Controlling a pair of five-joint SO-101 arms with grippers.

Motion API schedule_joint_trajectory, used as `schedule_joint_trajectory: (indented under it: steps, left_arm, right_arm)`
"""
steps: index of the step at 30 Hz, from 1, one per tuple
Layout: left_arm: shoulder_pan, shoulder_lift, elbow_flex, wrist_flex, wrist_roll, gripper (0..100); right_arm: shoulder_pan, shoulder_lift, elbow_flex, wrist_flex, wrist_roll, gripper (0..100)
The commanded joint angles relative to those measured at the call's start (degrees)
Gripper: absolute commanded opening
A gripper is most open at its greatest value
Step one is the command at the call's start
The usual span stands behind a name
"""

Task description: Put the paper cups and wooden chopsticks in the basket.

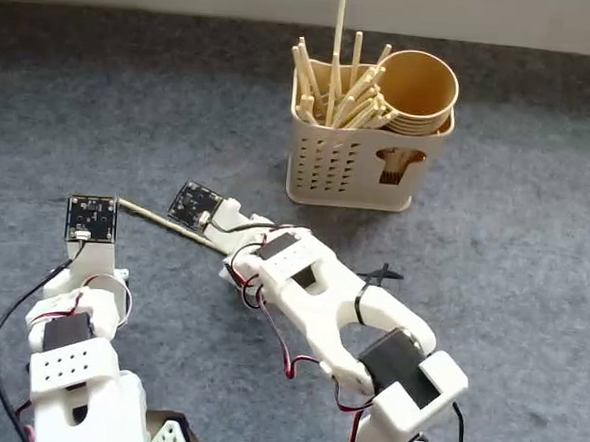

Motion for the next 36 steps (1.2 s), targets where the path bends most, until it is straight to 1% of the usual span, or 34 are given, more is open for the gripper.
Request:
schedule_joint_trajectory:
  steps: [1,5,11,16,19,22,27,29,36]
  left_arm:
    - [1.5,-0.9,-0.6,-1.2,-0.4,1]
    - [1.5,-0.9,-0.2,-2.2,-0.4,1]
    - [1.5,-0.9,-0.1,-2.7,-0.4,1]
    - [1.5,-0.9,-0.1,-2.7,-0.4,1]
    - [1.5,-0.9,-0.1,-2.7,-0.4,1]
    - [1.5,-0.9,-0.1,-2.7,-0.4,1]
    - [1.5,-0.9,-0.1,-2.7,-0.4,1]
    - [1.5,-0.9,-0.1,-2.7,-0.4,1]
    - [1.5,-0.9,-0.1,-2.7,-0.4,1]
  right_arm:
    - [2.2,-2.5,-2.2,10.8,2.5,0.3]
    - [5.8,-10.2,-3.8,19.8,2.5,0.5]
    - [10.8,-19.6,-3.6,30.5,2.6,0.5]
    - [16.7,-22.2,-3.6,42.0,2.6,0.5]
    - [18.7,-22.6,-3.6,46.5,2.6,1.0]
    - [18.9,-22.6,-3.6,47.1,2.6,2.2]
    - [18.7,-22.6,-4.1,47.2,2.6,11.4]
    - [18.3,-22.2,-4.3,46.6,2.6,11.9]
    - [10.5,-22.0,-3.7,34.8,2.3,11.9]
